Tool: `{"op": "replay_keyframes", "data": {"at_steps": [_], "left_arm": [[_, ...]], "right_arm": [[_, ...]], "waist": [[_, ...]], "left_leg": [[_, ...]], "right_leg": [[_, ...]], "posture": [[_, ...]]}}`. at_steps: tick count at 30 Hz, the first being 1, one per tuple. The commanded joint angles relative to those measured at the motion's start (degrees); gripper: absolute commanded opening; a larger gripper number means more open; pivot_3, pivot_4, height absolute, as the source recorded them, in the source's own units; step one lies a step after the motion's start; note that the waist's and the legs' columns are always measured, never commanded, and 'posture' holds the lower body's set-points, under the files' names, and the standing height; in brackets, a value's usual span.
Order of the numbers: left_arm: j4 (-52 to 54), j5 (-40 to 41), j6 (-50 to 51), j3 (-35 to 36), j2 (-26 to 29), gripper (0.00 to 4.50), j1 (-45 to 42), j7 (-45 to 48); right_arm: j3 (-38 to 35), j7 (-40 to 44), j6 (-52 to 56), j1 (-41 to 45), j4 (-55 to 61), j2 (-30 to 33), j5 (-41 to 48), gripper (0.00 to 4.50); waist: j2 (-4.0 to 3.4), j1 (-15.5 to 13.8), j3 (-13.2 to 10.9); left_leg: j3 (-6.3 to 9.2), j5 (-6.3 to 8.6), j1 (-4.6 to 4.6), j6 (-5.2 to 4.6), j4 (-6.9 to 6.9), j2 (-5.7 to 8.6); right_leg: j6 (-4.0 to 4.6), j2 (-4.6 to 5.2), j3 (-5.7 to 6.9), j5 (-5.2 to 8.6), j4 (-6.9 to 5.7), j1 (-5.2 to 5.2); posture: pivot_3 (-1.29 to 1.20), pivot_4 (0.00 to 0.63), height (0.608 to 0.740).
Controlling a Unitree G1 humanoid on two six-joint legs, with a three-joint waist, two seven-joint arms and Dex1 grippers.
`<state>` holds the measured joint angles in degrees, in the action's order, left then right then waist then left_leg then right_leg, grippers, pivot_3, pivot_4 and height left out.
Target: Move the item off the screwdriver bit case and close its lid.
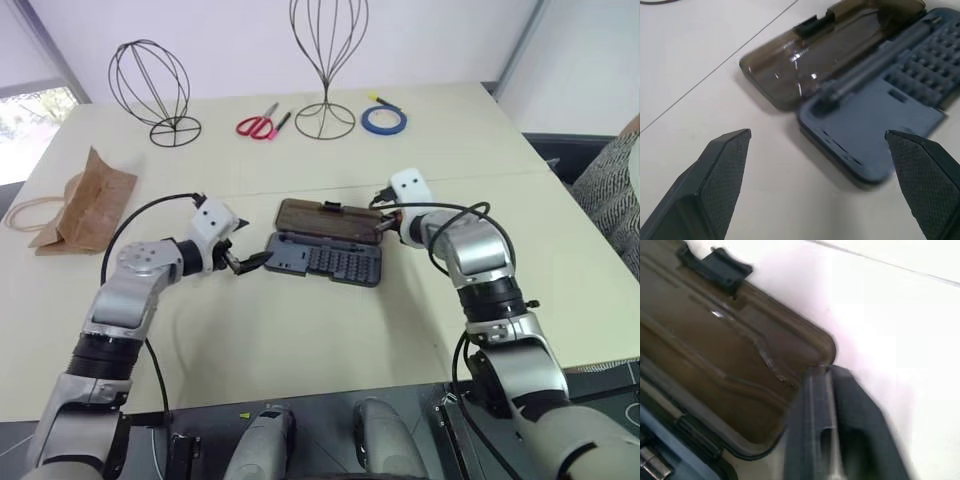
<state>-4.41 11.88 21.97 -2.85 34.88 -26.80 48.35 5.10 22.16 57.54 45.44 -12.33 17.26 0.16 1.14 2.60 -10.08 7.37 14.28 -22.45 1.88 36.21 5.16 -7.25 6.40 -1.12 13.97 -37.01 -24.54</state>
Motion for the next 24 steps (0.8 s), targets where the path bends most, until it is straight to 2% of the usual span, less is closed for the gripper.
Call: {"op": "replay_keyframes", "data": {"at_steps": [1,9,16,19,24], "left_arm": [[0.00,-0.47,-1.72,0.69,0.29,4.50,-1.48,-0.08],[-4.25,-0.86,-3.58,2.36,0.30,4.50,-5.04,-2.15],[-4.59,-1.13,-4.45,2.11,-0.27,4.50,-4.88,-3.00],[-3.90,-1.14,-4.29,2.11,-0.51,4.50,-4.30,-3.25],[-2.89,-1.02,-3.82,2.45,-0.59,4.50,-3.54,-3.71]], "right_arm": [[1.44,0.19,2.17,-1.69,1.61,-1.33,0.97,0.02],[2.07,0.04,6.03,-2.90,4.78,-1.95,1.62,0.02],[1.70,-0.55,3.39,-1.73,1.46,-1.69,0.87,0.02],[1.41,-0.87,3.22,-1.05,0.68,-2.20,0.98,0.83],[0.73,-1.91,2.41,0.63,-2.38,-3.07,0.58,3.45]], "waist": [[-0.01,-0.01,0.01],[0.00,-0.02,0.02],[0.02,0.10,0.04],[0.03,0.11,0.05],[0.01,-0.06,0.04]], "left_leg": [[0.00,0.00,0.01,0.00,0.00,0.00],[0.00,0.00,0.02,0.00,0.00,0.00],[-0.01,0.00,0.05,0.00,0.01,0.00],[-0.01,-0.01,0.12,0.02,0.04,-0.01],[0.01,-0.04,0.15,0.07,0.08,-0.06]], "right_leg": [[0.00,0.00,0.00,0.00,0.00,0.00],[0.00,0.00,0.00,0.00,-0.01,0.01],[0.00,-0.02,0.00,0.00,-0.02,0.03],[0.03,-0.03,0.00,-0.03,-0.06,0.09],[0.10,-0.11,0.00,-0.09,-0.09,0.13]], "posture": [[0.00,0.150,0.740],[0.00,0.150,0.740],[0.00,0.150,0.740],[0.00,0.150,0.740],[0.00,0.150,0.740]]}}
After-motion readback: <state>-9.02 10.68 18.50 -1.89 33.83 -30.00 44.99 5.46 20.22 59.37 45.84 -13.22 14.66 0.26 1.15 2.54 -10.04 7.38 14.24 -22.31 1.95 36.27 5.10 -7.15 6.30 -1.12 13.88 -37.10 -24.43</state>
